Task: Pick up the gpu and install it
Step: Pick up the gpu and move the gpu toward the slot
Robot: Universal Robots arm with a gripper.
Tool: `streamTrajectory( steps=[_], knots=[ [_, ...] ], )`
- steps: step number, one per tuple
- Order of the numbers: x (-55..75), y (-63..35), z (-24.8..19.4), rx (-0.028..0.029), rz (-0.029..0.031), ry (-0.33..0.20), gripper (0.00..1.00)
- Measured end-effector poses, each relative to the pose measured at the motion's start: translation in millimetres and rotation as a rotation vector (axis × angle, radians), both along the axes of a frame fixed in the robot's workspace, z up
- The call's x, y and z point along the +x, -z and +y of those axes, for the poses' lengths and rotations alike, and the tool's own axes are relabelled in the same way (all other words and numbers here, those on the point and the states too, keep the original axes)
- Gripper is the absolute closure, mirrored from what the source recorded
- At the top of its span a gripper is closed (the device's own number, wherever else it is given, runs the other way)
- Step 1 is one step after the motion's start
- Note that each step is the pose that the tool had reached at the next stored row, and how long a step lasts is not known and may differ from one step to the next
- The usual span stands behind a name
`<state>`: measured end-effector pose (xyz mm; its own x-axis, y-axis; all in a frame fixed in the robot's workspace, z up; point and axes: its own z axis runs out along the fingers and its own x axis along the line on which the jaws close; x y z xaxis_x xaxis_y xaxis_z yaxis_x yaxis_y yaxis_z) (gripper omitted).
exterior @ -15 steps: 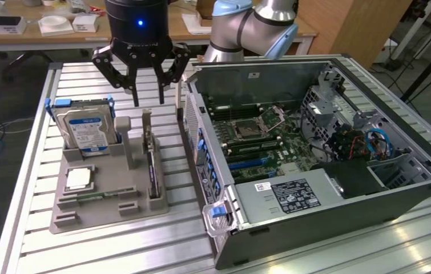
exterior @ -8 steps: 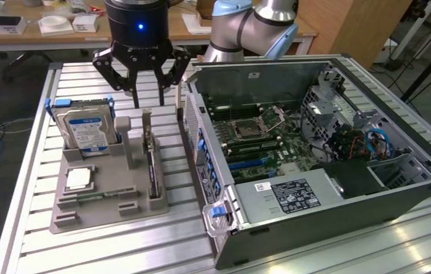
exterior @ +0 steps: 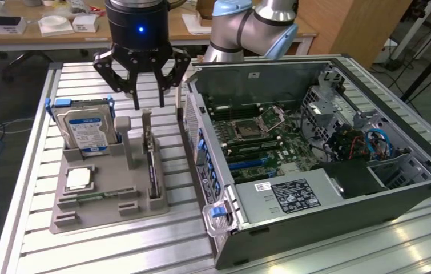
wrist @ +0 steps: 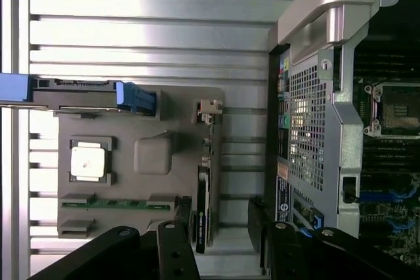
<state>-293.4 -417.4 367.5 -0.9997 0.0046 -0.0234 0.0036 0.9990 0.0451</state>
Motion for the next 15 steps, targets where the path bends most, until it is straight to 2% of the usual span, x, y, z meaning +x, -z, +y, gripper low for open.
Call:
streamTrajectory(
  steps=[15],
  knots=[
    [0.0, 7.6, 0.0, -0.0002, 0.0002, 0.0, 0.53]
  ],
)
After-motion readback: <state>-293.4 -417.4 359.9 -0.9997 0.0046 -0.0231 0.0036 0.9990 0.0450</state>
